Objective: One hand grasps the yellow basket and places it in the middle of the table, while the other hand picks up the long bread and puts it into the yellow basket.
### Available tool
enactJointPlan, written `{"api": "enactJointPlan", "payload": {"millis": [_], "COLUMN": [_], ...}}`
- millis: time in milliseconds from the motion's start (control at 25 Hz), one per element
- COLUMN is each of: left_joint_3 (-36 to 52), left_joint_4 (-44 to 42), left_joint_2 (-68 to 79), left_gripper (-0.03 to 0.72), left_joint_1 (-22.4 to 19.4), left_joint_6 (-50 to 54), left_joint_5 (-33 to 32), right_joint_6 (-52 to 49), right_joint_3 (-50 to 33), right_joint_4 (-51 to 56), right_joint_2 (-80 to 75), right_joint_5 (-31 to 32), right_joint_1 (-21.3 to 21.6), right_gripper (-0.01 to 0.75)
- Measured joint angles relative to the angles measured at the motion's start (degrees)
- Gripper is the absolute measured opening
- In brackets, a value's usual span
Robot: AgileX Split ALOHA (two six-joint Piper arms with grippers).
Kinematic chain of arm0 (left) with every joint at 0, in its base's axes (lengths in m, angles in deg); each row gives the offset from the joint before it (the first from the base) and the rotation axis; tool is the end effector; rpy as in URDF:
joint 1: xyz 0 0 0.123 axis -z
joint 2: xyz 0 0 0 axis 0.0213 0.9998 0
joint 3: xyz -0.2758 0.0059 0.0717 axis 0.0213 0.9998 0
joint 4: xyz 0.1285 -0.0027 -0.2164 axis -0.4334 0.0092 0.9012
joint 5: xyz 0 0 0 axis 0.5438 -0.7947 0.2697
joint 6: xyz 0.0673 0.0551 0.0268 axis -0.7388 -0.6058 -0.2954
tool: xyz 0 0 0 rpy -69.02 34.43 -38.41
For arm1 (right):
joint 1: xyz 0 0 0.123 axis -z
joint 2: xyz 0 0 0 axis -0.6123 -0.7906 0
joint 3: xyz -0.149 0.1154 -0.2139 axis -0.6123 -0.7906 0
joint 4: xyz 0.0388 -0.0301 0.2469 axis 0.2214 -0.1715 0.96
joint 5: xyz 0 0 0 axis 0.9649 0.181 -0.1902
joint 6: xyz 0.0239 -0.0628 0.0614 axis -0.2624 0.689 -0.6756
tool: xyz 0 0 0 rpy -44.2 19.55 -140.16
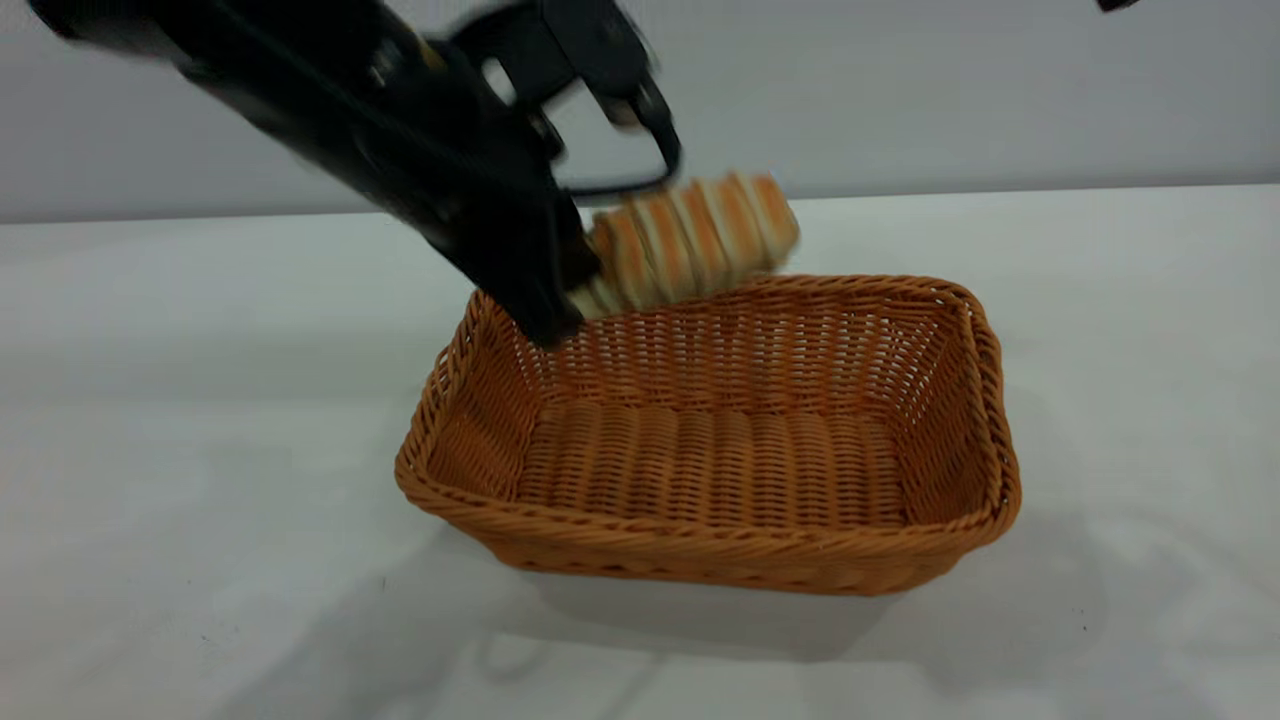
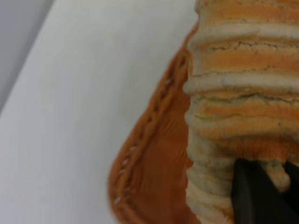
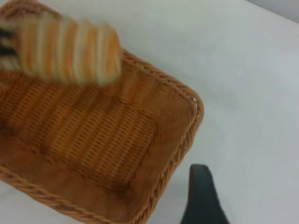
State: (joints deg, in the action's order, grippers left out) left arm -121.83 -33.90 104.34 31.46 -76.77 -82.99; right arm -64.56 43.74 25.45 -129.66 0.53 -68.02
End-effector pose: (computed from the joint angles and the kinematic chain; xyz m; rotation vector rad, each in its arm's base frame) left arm 0.3305 -0.2114 0.1431 1.2845 1.9251 0.0265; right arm 0.2391 0.1214 0.3087 -0.4926 2.3060 0.0719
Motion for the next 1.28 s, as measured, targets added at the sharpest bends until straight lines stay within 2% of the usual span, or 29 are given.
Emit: {"api": "enactJointPlan", "payload": {"millis": [80,160,400,520,680,840,1080,1280], "left_joint_3": [0.0,0.0,0.0,0.0,0.0,0.0,0.0,0.14], "left_joint_4": [0.0,0.04,0.11,0.11,0.11,0.11,0.11,-0.11], "left_joint_2": [1.88,3.2,3.53,3.45,1.25,-5.52,-20.27,-34.48], "left_gripper": [0.1,0.165,0.513,0.612,0.629,0.59,0.542,0.54], "left_joint_1": [0.68,0.89,0.84,0.84,0.3,-2.27,-12.19,-19.21], "left_joint_6": [0.07,0.79,4.35,4.24,4.23,5.81,15.37,17.31], "left_joint_5": [1.79,3.43,9.35,8.48,1.56,-8.27,-23.22,-37.51], "right_joint_6": [0.0,0.0,0.0,0.0,0.85,1.94,4.0,6.49], "right_joint_3": [0.0,0.0,0.0,0.0,0.0,0.0,0.0,-0.7], "right_joint_4": [-0.24,-0.29,-0.29,-0.29,-0.29,-0.29,-0.11,1.44], "right_joint_2": [1.24,2.43,6.51,9.07,13.18,17.38,24.55,30.96], "right_joint_5": [0.1,0.69,4.62,6.0,9.6,14.24,20.69,24.62], "right_joint_1": [0.0,0.0,0.0,0.0,0.0,0.0,0.0,0.0], "right_gripper": [0.548,0.548,0.548,0.548,0.548,0.548,0.548,0.548]}}
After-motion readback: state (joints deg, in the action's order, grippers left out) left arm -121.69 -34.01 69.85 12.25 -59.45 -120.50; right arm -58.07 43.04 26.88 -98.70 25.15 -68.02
